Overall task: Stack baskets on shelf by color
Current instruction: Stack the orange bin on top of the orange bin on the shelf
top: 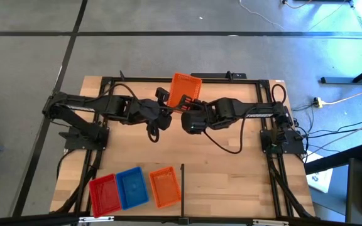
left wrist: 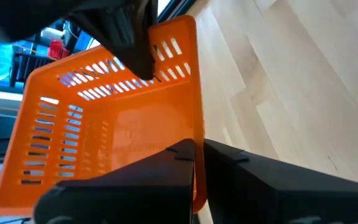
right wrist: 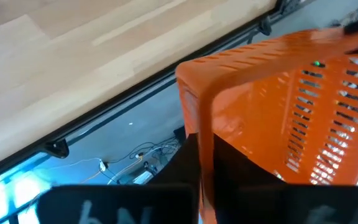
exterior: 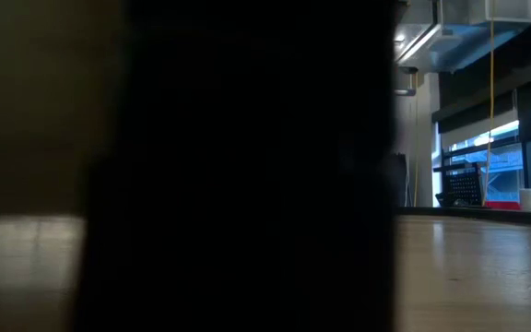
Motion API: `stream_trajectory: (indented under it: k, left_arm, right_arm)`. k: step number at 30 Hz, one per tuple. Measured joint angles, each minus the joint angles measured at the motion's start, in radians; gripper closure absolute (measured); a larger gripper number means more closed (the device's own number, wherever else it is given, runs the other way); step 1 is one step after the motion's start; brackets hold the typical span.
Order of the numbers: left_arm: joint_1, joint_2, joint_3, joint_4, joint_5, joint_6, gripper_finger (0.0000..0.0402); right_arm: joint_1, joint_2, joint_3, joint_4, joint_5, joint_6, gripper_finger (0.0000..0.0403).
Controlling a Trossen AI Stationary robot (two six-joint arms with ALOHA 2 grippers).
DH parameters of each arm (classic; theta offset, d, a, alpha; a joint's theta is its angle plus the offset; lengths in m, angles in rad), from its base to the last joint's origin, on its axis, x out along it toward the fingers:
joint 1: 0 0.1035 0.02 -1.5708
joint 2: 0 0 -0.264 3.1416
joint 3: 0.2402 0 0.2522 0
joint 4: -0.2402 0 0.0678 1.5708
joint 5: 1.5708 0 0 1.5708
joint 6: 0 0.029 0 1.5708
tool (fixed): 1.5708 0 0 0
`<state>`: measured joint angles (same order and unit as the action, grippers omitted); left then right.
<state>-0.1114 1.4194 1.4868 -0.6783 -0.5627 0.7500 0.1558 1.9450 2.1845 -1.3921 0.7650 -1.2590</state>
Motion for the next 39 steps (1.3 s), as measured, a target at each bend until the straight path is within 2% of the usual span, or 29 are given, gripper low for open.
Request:
stream_trajectory:
  k: [6,13,17,21,26,31,34,39]
  left_arm:
    - [-0.001,-0.002,0.0,-0.013,0.01,0.013,0.0399]
    - [-0.001,-0.002,0.0,-0.062,0.069,-0.062,0.04]
    - [-0.001,-0.002,0.0,-0.088,0.07,-0.105,0.0401]
    - [0.0,-0.014,-0.001,-0.11,0.057,-0.163,0.0401]
    - [0.001,-0.053,-0.002,-0.131,0.053,-0.223,0.0401]
    - [0.0,-0.111,-0.002,-0.182,0.048,-0.273,0.0401]
    - [0.0,-0.128,-0.001,-0.222,0.046,-0.357,0.0401]
    - [-0.046,-0.176,-0.001,-0.342,0.046,-0.568,0.0402]
  right_arm:
    - [-0.001,-0.003,-0.002,0.036,-0.013,0.024,0.0364]
    - [0.003,-0.003,-0.002,0.056,-0.048,0.037,0.0306]
    - [0.022,-0.003,-0.001,0.059,-0.016,0.002,0.0283]
    - [0.045,-0.004,0.0,0.071,0.055,0.041,0.0279]
    - [0.087,-0.016,0.016,0.077,0.045,0.11,0.0279]
    - [0.13,-0.017,0.098,0.069,0.046,0.175,0.0279]
    - [0.153,-0.017,0.169,0.047,0.045,0.223,0.0279]
    - [0.179,-0.075,0.152,0.048,0.052,0.358,0.0279]
